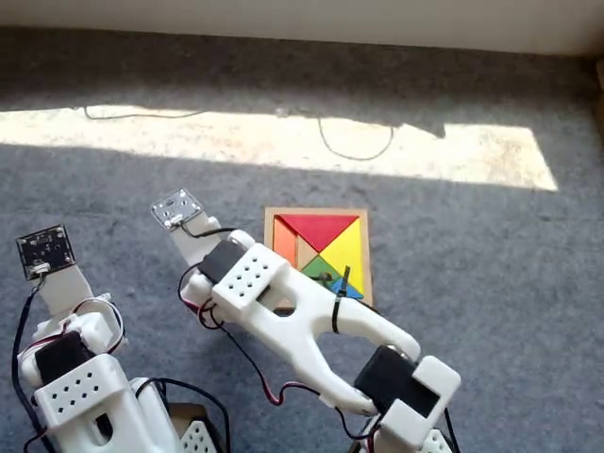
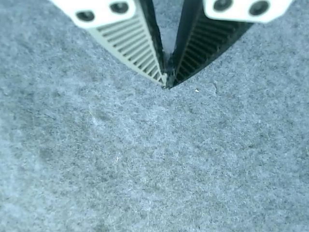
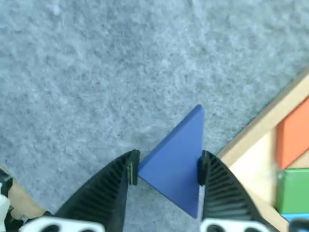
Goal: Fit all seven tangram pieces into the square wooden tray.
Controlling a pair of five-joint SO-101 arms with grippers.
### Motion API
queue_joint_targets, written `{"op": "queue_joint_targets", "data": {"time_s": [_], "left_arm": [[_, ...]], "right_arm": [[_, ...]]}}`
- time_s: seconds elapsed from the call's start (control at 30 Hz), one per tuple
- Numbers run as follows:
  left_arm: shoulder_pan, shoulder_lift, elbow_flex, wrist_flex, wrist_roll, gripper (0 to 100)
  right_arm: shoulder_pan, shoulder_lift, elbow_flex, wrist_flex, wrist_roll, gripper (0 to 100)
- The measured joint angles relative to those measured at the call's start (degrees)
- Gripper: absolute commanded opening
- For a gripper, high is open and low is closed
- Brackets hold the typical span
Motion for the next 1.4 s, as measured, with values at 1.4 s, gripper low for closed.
{"op": "queue_joint_targets", "data": {"time_s": [1.4], "left_arm": [[0.0,0.0,0.0,0.0,0.0,2]], "right_arm": [[12.7,-7.0,10.3,-1.3,16.6,0.8]]}}
